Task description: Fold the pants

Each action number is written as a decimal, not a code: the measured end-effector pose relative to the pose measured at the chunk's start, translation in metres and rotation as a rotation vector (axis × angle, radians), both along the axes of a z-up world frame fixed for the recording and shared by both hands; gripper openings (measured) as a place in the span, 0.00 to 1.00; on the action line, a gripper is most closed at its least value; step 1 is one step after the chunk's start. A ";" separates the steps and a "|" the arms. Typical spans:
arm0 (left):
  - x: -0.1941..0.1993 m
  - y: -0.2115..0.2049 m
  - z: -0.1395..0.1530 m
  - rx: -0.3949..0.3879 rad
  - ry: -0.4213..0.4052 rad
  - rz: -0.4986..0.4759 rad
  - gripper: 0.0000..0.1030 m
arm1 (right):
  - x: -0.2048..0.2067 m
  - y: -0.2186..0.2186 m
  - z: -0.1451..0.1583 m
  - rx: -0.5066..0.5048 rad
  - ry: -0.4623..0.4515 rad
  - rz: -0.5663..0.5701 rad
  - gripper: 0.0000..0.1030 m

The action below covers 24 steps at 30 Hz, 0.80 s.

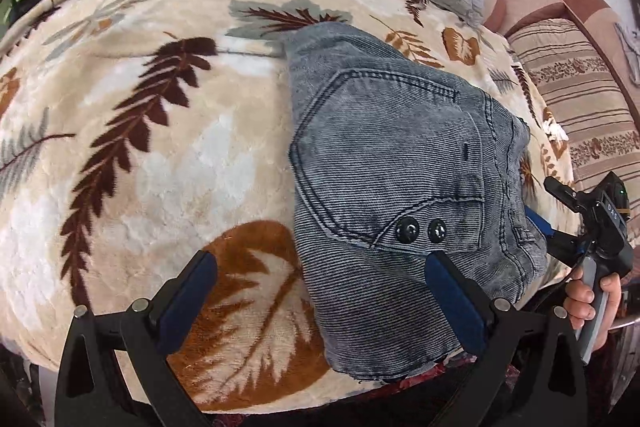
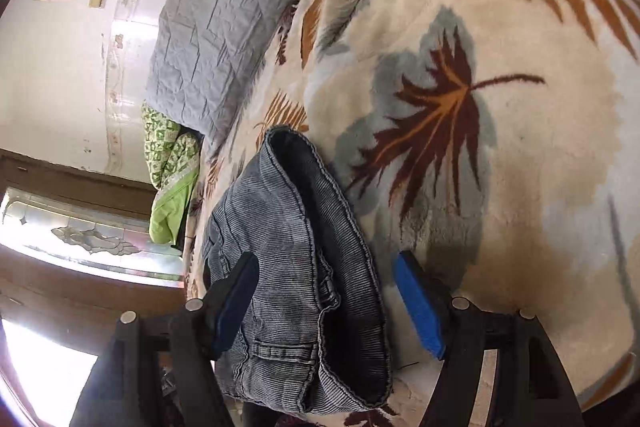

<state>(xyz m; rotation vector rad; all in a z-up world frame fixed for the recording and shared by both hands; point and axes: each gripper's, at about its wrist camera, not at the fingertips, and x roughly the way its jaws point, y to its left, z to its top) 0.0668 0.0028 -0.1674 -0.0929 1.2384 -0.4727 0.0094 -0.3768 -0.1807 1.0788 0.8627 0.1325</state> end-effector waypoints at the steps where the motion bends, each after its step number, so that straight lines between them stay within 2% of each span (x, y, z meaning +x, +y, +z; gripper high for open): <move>1: 0.001 -0.002 -0.003 -0.015 0.014 -0.017 1.00 | 0.001 0.001 0.001 -0.007 -0.002 0.009 0.72; 4: 0.001 -0.006 -0.007 -0.020 0.019 -0.042 1.00 | 0.009 0.010 0.000 0.009 -0.015 0.077 0.72; 9: -0.001 -0.016 0.000 0.003 -0.027 -0.067 1.00 | 0.024 0.031 -0.002 0.062 -0.048 0.210 0.73; 15: -0.012 -0.052 0.007 0.266 -0.189 -0.108 1.00 | 0.039 0.065 0.001 0.004 -0.067 0.344 0.74; 17: -0.015 -0.060 0.010 0.313 -0.233 -0.129 1.00 | 0.042 0.073 0.002 -0.037 -0.074 0.364 0.78; 20: -0.017 -0.066 0.011 0.343 -0.268 -0.160 1.00 | 0.046 0.077 0.001 -0.039 -0.081 0.366 0.80; 24: -0.011 -0.066 0.008 0.338 -0.258 -0.156 1.00 | 0.051 0.081 0.000 -0.037 -0.088 0.362 0.80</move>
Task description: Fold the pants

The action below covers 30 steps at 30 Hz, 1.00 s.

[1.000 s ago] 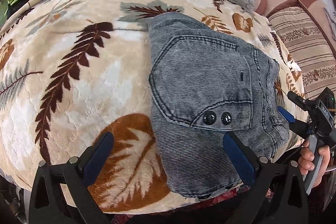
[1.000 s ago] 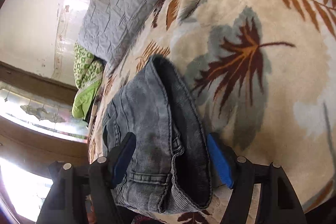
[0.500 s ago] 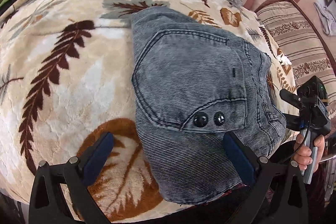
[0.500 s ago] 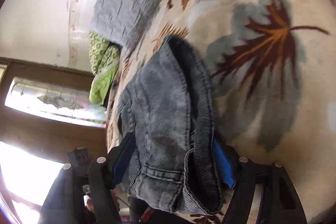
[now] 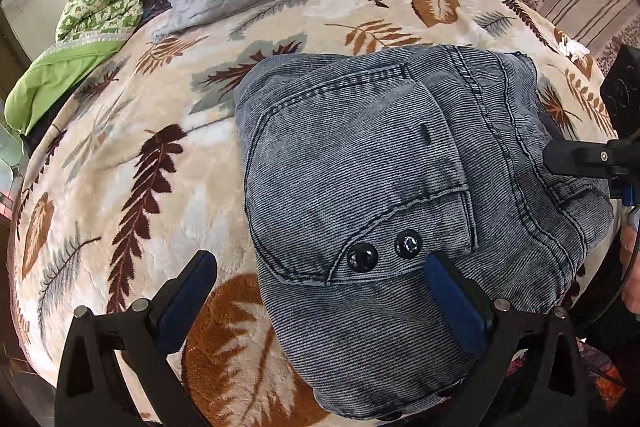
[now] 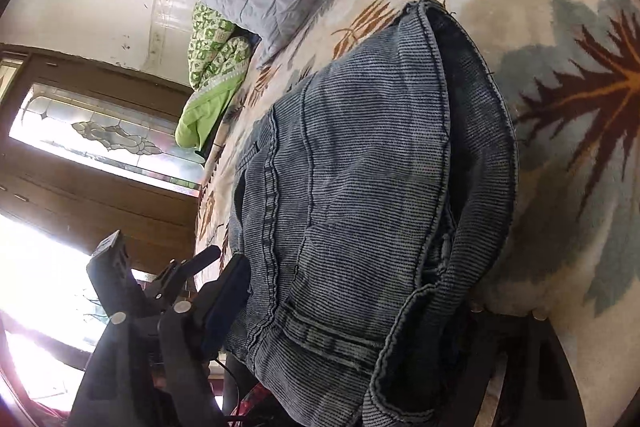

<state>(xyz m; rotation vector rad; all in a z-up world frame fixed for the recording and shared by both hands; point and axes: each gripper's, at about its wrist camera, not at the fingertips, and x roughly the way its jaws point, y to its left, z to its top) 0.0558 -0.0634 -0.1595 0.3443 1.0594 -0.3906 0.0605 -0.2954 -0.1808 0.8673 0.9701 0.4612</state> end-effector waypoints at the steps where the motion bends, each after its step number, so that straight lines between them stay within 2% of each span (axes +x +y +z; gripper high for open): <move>1: 0.002 0.001 -0.001 -0.006 0.006 0.004 1.00 | 0.001 0.000 0.000 -0.002 -0.003 0.000 0.80; 15: 0.005 -0.006 -0.005 -0.001 0.010 0.001 1.00 | 0.011 0.008 0.003 -0.038 -0.035 0.003 0.80; 30: 0.005 -0.017 -0.004 0.050 -0.017 -0.001 1.00 | 0.021 0.016 0.002 -0.066 -0.075 0.000 0.81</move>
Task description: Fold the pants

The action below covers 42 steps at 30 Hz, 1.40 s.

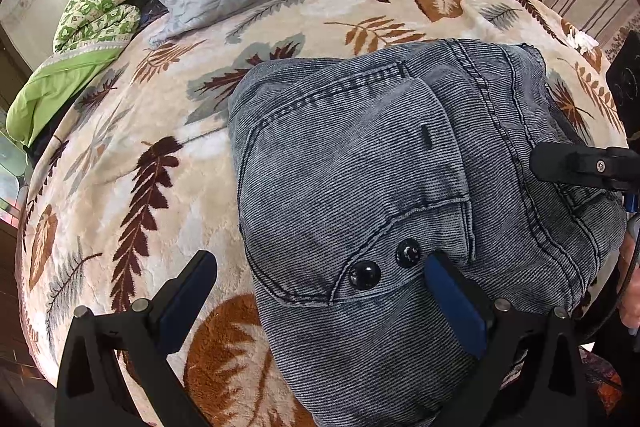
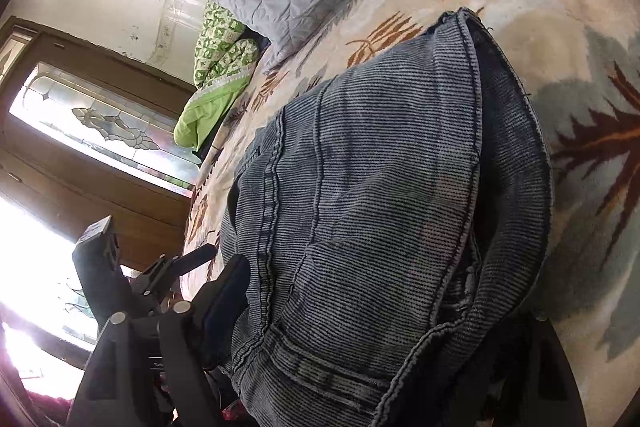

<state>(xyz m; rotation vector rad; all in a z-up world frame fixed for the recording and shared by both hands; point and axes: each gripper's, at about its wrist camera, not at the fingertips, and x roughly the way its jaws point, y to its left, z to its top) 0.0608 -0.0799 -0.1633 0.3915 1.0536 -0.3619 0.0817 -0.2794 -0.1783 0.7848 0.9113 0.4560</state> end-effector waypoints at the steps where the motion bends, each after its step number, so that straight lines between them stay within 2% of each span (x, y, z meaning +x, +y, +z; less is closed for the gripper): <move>1: 0.000 0.000 0.000 -0.004 0.003 0.002 1.00 | 0.000 0.000 0.000 -0.001 -0.001 0.000 0.81; 4: 0.003 0.004 -0.003 -0.035 0.026 0.015 1.00 | 0.000 -0.001 0.000 -0.009 -0.005 0.000 0.81; 9: 0.012 0.016 -0.009 -0.133 0.120 0.068 1.00 | -0.001 0.003 0.002 -0.036 -0.009 -0.006 0.79; 12: 0.011 0.015 -0.008 -0.150 0.131 0.073 0.98 | -0.002 0.007 0.005 -0.079 -0.014 -0.009 0.77; 14: 0.006 0.011 -0.004 -0.178 0.137 0.046 0.80 | -0.003 0.010 0.007 -0.112 -0.020 -0.010 0.73; 18: 0.000 0.006 0.000 -0.160 0.109 0.032 0.73 | -0.005 0.012 0.009 -0.143 -0.024 -0.021 0.70; 20: -0.001 0.008 0.004 -0.181 0.105 0.045 0.61 | -0.006 0.012 0.009 -0.139 -0.024 -0.029 0.69; 26: -0.008 0.007 0.021 -0.182 0.067 0.044 0.47 | -0.015 0.011 0.018 -0.149 -0.071 -0.036 0.69; 30: -0.011 0.007 0.038 -0.196 0.055 0.045 0.45 | -0.022 0.015 0.032 -0.158 -0.142 -0.034 0.69; 34: -0.012 0.009 0.057 -0.193 0.008 0.057 0.45 | -0.026 0.022 0.045 -0.191 -0.192 -0.033 0.69; 37: -0.013 0.007 0.081 -0.220 -0.059 0.015 0.41 | -0.028 0.031 0.059 -0.221 -0.238 -0.015 0.69; 39: -0.016 -0.003 0.097 -0.177 -0.125 -0.026 0.41 | -0.030 0.040 0.073 -0.207 -0.309 0.015 0.69; 40: -0.017 -0.007 0.103 -0.128 -0.165 -0.041 0.41 | -0.030 0.043 0.080 -0.206 -0.340 0.021 0.68; 42: -0.015 -0.009 0.106 -0.039 -0.230 -0.044 0.42 | -0.024 0.047 0.084 -0.232 -0.341 0.015 0.67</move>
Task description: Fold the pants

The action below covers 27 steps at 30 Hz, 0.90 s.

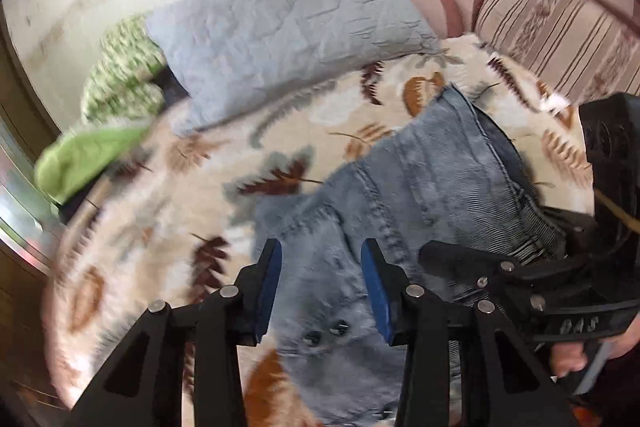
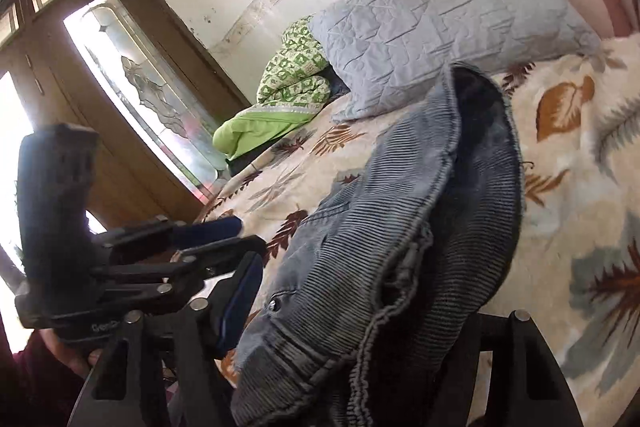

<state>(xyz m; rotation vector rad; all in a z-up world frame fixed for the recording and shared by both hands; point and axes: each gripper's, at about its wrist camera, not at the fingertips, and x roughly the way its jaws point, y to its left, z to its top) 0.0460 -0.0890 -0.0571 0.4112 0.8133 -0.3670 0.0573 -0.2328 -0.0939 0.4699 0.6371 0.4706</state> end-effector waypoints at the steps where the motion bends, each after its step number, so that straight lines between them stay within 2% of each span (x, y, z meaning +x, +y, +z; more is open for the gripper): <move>1: 0.003 0.004 -0.002 0.016 0.000 0.005 0.44 | 0.005 -0.001 -0.005 -0.004 0.034 -0.006 0.67; 4: 0.017 0.032 -0.024 0.028 0.071 0.092 0.61 | 0.016 -0.020 -0.031 0.016 0.172 -0.063 0.67; 5: 0.022 0.045 -0.035 0.018 0.111 0.135 0.61 | 0.017 -0.027 -0.038 0.026 0.211 -0.078 0.67; 9: 0.039 0.087 -0.079 -0.123 0.339 0.256 0.61 | 0.014 -0.043 -0.051 0.055 0.279 -0.085 0.67; 12: 0.039 0.105 -0.097 -0.293 0.449 0.280 0.62 | 0.014 -0.052 -0.063 0.067 0.336 -0.080 0.68; 16: 0.043 0.117 -0.110 -0.451 0.536 0.282 0.67 | 0.016 -0.061 -0.080 0.137 0.397 -0.070 0.68; 18: 0.042 0.119 -0.114 -0.523 0.584 0.261 0.67 | 0.016 -0.064 -0.084 0.174 0.399 -0.066 0.68; 20: 0.039 0.119 -0.112 -0.573 0.598 0.240 0.68 | 0.016 -0.066 -0.086 0.189 0.395 -0.058 0.68; 24: 0.036 0.110 -0.109 -0.570 0.599 0.208 0.72 | 0.015 -0.066 -0.087 0.187 0.384 -0.047 0.68; 27: 0.033 0.093 -0.117 -0.566 0.661 0.148 0.72 | 0.016 -0.065 -0.087 0.184 0.383 -0.041 0.69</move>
